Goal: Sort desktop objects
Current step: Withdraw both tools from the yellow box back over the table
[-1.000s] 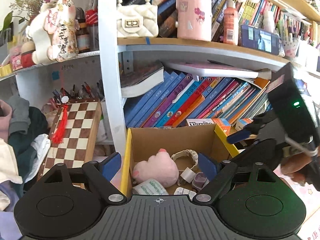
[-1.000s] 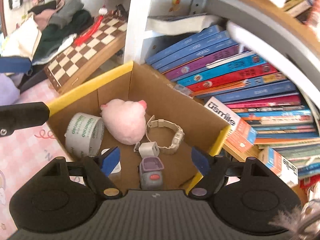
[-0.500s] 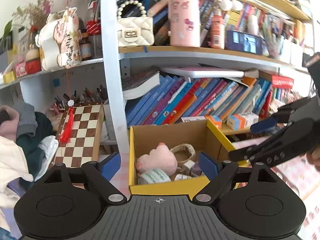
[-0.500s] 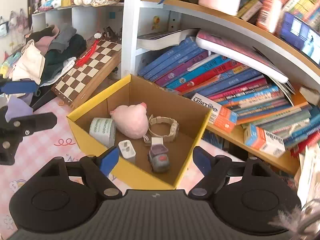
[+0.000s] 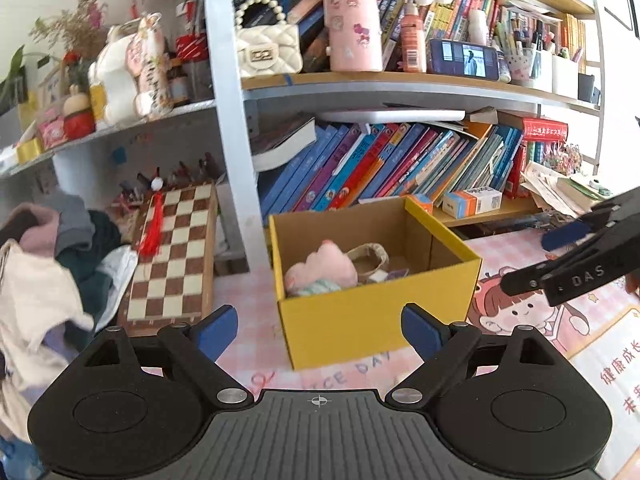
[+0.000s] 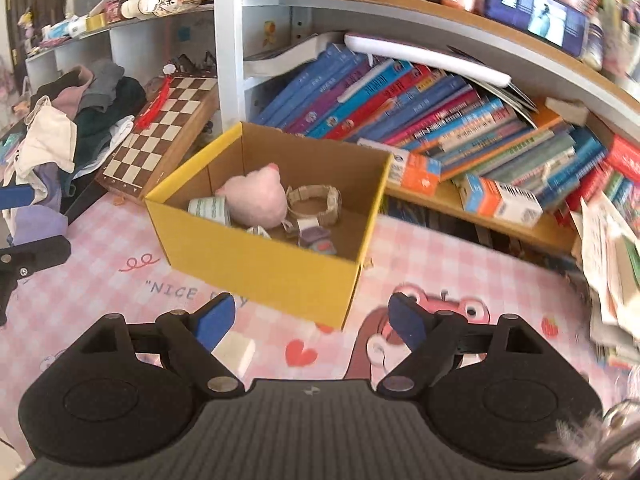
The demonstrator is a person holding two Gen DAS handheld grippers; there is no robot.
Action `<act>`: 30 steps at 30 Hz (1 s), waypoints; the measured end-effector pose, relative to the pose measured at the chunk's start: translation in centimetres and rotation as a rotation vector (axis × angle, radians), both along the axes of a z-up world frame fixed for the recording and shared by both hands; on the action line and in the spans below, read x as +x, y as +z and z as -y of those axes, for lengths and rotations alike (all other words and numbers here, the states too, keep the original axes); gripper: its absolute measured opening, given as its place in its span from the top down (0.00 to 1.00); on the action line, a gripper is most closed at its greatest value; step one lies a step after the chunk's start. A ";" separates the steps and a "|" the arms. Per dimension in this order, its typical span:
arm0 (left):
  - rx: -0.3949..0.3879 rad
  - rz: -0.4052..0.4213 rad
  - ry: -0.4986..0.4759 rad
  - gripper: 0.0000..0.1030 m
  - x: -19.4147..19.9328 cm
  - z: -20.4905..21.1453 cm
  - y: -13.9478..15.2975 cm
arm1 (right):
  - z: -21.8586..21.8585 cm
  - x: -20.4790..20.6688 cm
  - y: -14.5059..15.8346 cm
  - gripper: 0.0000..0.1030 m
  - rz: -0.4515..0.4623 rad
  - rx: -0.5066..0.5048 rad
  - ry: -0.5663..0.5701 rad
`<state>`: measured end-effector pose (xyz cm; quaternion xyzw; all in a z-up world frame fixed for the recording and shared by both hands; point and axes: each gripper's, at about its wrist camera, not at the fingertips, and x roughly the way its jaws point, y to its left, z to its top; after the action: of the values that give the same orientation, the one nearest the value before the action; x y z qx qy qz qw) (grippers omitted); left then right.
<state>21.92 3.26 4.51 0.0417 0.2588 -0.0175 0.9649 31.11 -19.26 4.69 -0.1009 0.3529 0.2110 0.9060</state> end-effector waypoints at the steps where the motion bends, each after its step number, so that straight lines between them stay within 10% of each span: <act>1: -0.005 -0.004 0.005 0.12 -0.3 -0.2 -0.2 | 0.1 -0.5 -0.2 0.18 -0.001 0.003 -0.009; 30: -0.045 -0.127 0.082 0.11 -5.9 -2.2 -6.0 | -2.1 -9.9 -7.6 0.11 -0.069 0.018 -0.178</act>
<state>16.00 5.49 -1.51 0.0082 0.3207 0.0135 0.9470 21.17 -17.19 -2.87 -0.0537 0.3895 0.1361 0.9093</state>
